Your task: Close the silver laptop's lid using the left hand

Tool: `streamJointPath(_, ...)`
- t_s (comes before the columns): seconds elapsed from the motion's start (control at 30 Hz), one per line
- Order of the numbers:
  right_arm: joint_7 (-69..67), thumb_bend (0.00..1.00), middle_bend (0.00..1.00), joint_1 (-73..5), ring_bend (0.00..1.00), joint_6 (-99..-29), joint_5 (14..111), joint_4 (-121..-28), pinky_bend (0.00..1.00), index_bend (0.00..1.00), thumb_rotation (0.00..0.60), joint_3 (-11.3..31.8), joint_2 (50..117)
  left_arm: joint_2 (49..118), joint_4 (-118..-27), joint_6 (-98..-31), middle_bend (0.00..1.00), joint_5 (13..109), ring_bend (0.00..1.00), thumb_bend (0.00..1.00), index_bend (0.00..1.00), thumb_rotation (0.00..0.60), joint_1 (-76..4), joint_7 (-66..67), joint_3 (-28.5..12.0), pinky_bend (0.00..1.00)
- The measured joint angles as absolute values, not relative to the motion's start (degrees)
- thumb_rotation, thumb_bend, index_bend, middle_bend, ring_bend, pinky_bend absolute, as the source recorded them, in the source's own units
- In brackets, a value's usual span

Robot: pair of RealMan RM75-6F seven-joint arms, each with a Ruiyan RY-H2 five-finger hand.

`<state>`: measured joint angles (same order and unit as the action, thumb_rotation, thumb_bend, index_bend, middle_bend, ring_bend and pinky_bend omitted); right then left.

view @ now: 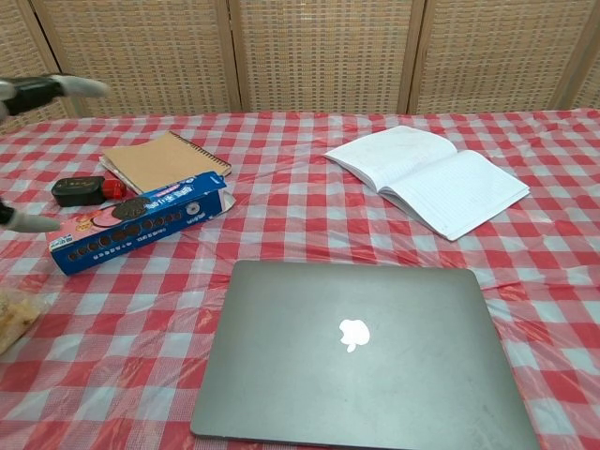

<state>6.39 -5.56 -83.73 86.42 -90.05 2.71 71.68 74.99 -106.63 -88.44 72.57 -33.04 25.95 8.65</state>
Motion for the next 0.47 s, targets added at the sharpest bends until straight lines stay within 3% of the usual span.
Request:
streamJointPath(0.23, 7.6, 0.6, 0.0, -5.7, 0.0, -83.5, 88.0, -90.2, 0.0, 0.0, 0.6, 1.8, 72.1, 77.0, -98.9, -100.1, 0.0, 77.6, 0.0, 0.02, 0.0, 0.6, -20.0, 29.9, 11.9, 0.0)
streamJointPath(0.47, 8.6, 0.6, 0.0, -5.7, 0.0, -84.2, 89.6, -90.1, 0.0, 0.0, 0.6, 1.3, 72.7, 75.3, -97.1, -100.6, 0.0, 77.7, 0.0, 0.02, 0.0, 0.6, -15.8, 24.9, 11.7, 0.0)
